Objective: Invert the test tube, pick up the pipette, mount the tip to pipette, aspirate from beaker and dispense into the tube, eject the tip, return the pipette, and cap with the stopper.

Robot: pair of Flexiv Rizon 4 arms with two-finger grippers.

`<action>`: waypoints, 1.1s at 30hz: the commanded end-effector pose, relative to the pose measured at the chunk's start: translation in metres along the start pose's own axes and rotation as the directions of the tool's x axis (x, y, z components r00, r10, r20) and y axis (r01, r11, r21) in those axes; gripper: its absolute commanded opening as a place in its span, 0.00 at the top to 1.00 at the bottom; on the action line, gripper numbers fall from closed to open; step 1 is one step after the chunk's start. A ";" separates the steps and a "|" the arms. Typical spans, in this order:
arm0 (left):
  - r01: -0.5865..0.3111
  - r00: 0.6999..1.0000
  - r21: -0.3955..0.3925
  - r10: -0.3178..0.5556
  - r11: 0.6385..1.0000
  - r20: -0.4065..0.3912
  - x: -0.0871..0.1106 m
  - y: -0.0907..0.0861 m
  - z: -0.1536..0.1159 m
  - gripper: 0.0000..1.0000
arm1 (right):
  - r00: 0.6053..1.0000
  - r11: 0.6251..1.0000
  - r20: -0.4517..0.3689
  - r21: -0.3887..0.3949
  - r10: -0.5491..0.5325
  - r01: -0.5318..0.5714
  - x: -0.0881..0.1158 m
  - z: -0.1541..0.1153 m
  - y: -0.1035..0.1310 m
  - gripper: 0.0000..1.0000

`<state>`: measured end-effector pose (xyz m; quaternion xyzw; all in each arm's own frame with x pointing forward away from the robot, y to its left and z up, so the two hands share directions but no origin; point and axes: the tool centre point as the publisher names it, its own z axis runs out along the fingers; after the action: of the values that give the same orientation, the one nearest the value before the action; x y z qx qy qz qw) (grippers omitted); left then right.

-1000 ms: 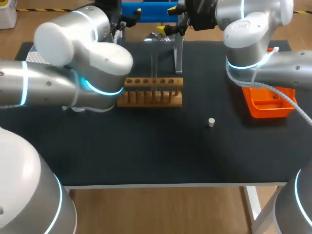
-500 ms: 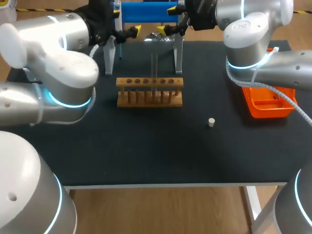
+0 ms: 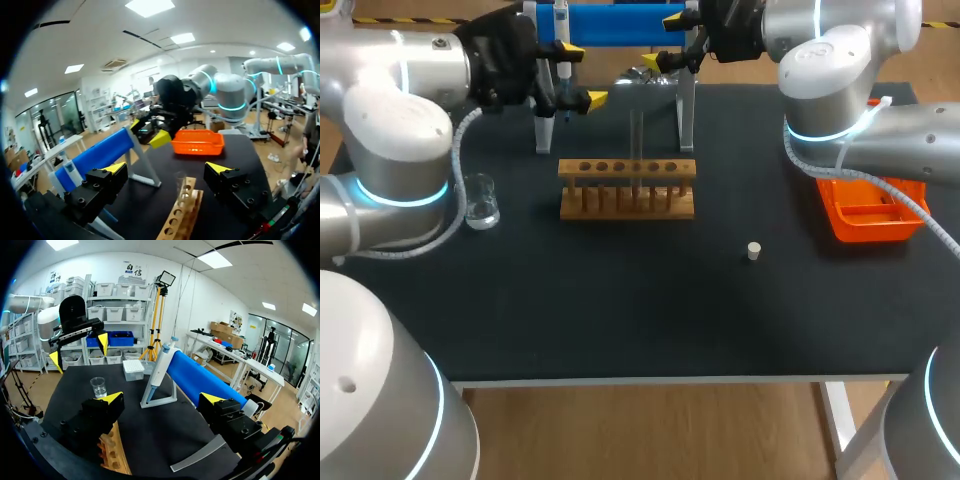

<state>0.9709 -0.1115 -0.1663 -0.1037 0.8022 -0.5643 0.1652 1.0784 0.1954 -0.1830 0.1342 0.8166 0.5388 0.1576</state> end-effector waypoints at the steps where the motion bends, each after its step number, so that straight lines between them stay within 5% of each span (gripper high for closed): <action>1: 0.004 0.931 0.043 0.012 0.999 -0.364 -0.004 0.006 0.005 0.00 | 1.000 1.000 -0.002 0.003 0.001 -0.001 -0.001 0.000 0.000 0.00; 10: -0.011 0.915 0.031 0.023 0.999 -0.403 0.005 0.012 0.023 0.00 | 1.000 1.000 -0.002 0.003 0.001 -0.001 -0.001 0.000 0.000 0.00; 33: -0.012 0.946 -0.089 -0.017 0.996 -0.323 0.019 0.037 0.059 0.00 | 1.000 1.000 -0.002 0.003 0.001 -0.001 -0.001 0.000 0.000 0.00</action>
<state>0.9730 -0.1492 -0.2197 -0.0161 0.8397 -0.5421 0.0275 1.0784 0.1954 -0.1830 0.1342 0.8166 0.5388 0.1575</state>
